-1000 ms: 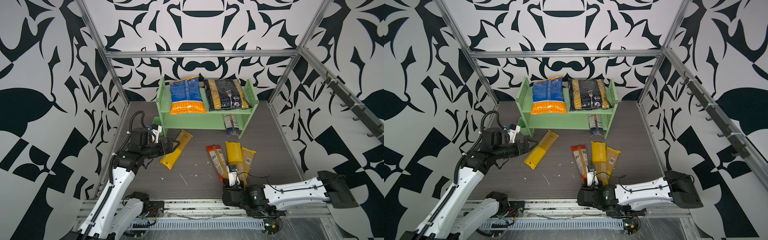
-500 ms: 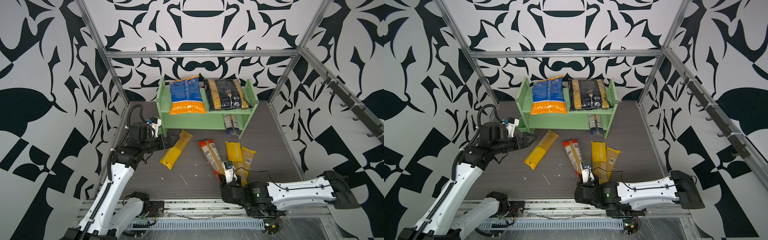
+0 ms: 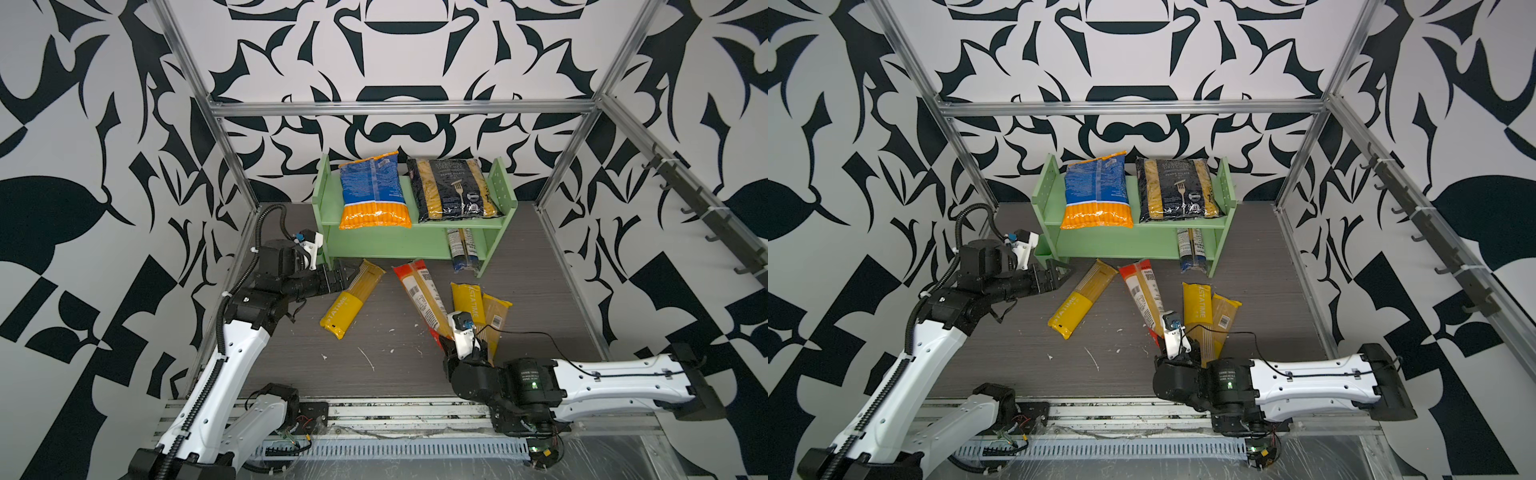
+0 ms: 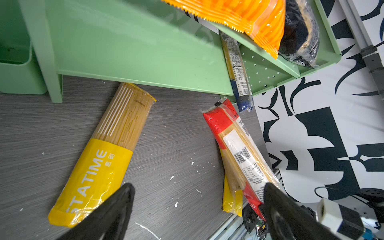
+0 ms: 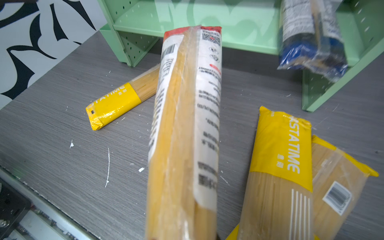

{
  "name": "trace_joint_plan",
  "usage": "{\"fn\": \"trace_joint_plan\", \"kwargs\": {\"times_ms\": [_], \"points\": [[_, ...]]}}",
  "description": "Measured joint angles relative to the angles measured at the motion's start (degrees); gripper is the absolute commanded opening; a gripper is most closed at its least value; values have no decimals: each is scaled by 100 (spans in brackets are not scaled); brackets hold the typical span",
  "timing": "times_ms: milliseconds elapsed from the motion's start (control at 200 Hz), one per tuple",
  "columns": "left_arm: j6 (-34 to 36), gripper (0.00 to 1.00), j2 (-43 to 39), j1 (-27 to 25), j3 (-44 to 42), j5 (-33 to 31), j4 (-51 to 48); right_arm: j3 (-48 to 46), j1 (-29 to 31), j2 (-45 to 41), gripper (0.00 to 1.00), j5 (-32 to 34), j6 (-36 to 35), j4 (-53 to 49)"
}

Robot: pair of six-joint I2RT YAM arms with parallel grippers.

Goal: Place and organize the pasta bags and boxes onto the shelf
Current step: 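Carry the red-topped pack toward the shelf's lower level with the right gripper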

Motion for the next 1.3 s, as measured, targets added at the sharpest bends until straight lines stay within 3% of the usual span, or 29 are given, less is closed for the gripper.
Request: {"fn": "trace_joint_plan", "kwargs": {"times_ms": [305,695,1300], "points": [[24,99,177,0,208,-2,153,225,-885,87,0,-166,-643,129],[212,99,310,0,413,-2,186,431,-2238,750,0,-977,-1513,695],[901,99,546,2,579,-68,267,1633,-3748,2920,0,-1655,-2105,2092]]}}
